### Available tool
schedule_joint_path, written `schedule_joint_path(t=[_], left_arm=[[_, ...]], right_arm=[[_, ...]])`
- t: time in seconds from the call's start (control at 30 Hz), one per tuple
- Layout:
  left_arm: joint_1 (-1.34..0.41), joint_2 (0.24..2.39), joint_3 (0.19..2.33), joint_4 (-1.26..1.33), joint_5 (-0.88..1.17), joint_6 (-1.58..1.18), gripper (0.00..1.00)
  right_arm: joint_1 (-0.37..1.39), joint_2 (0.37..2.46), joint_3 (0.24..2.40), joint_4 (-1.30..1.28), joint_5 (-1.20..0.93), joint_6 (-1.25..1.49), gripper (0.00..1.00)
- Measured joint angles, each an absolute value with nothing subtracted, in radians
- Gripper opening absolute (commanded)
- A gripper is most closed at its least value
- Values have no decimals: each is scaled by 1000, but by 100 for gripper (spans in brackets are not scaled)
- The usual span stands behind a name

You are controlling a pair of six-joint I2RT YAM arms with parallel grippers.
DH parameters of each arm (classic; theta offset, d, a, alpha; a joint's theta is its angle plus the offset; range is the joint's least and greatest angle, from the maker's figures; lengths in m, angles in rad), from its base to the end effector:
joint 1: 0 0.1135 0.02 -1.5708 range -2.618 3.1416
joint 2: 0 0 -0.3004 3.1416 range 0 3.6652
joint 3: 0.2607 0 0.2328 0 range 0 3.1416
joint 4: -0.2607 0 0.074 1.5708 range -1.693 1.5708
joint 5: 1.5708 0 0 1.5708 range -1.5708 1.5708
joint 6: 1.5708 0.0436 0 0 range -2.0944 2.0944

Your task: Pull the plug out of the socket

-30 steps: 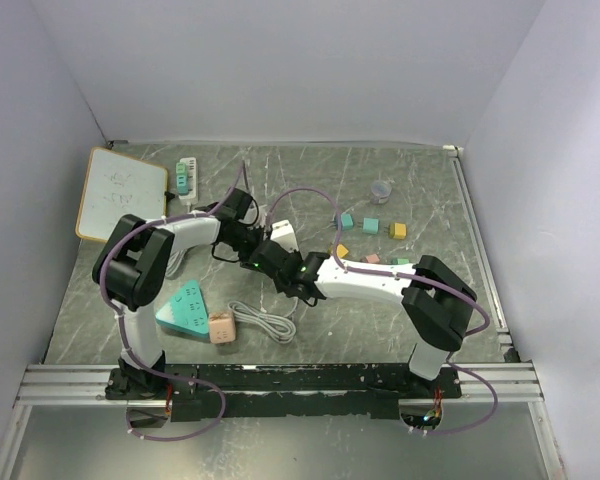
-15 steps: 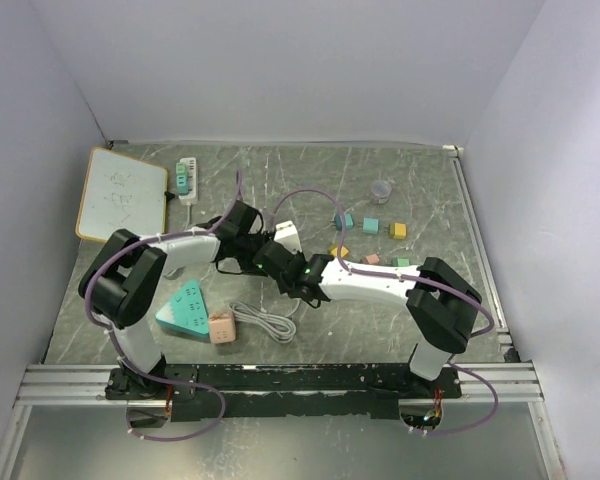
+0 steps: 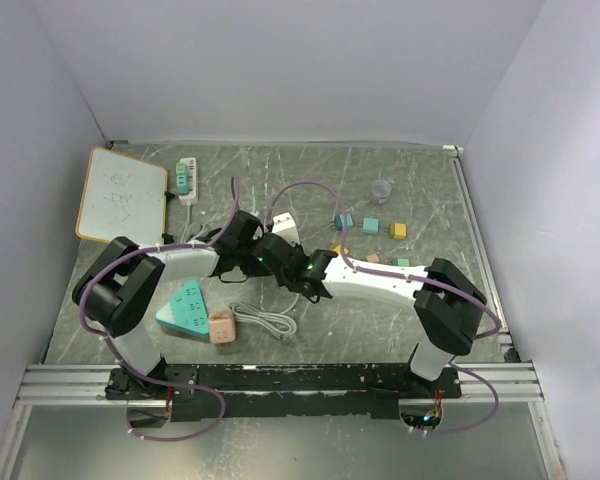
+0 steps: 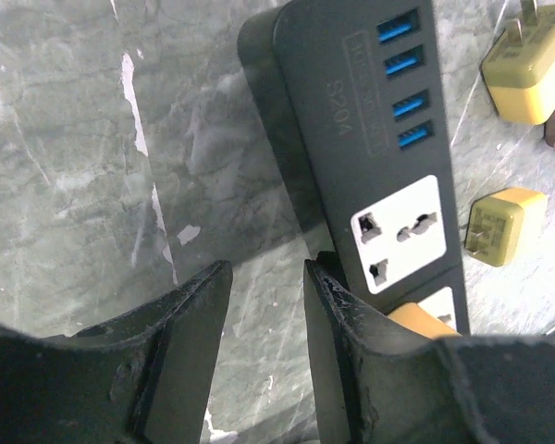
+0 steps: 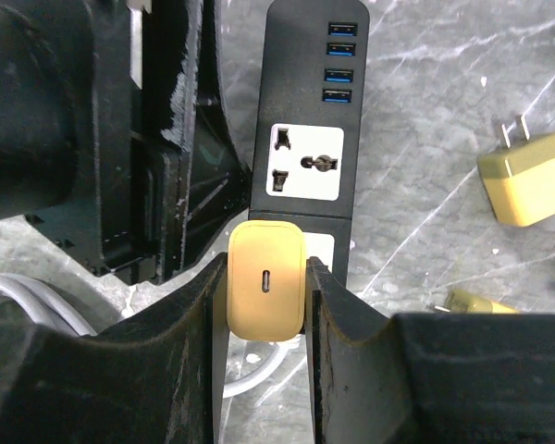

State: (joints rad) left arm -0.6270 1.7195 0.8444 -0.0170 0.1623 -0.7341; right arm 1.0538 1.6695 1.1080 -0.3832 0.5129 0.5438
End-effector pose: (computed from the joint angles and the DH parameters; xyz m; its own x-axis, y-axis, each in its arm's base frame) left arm 0.2616 -0.1983 0.1853 -0.9109 -0.1564 -0.3818 0.0686 0.8551 -0.5139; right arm 0.1855 0.2829 0.2527 -0.6611 -0.2506 -0.7072 -0.3193 0.9469 -0.0371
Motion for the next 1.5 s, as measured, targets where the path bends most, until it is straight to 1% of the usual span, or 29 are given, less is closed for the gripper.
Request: schedule_joint_path(t=[0.13,0.3,0.47,0.6,0.73,0.8,0.9,1.07,1.1,1.23,1.33,1.5], left_arm=[[-628,1720,839,5,136,-735,53],[-629,1718,837,15,125,-731,57],[-628,1694,844,-21,164,-699,61],[-622,1618,807,-81,194,-685,67],[-583,1504,751,-103,226,-685,70],[-551,1485,745,-93,263,-685,71],[-527,1511,758,-76,316,-688,73],[-574,1608,847,-82,317,-699,78],[-589,1630,874,-88,296,-704,78],[-633,1695,916,-86,226,-734,73],[-635,1721,895,-74,185,-761,66],[-633,1705,832,15,175,-786,60]], right_arm=[[1050,1648,1115,-363,516,521,0],[1046,1607,1106,-329,517,517,0],[1042,1573,1029,-275,507,539,0],[1042,1573,951,-250,469,564,0],[1034,1572,901,-203,436,573,0],[1025,1569,892,-176,412,572,0],[1013,1569,891,-160,390,572,0],[1007,1569,891,-150,371,571,0],[1006,1569,891,-147,368,572,0],[1005,1569,890,-143,351,572,0],[1005,1569,890,-143,344,572,0],[1005,1570,902,-158,342,560,0]])
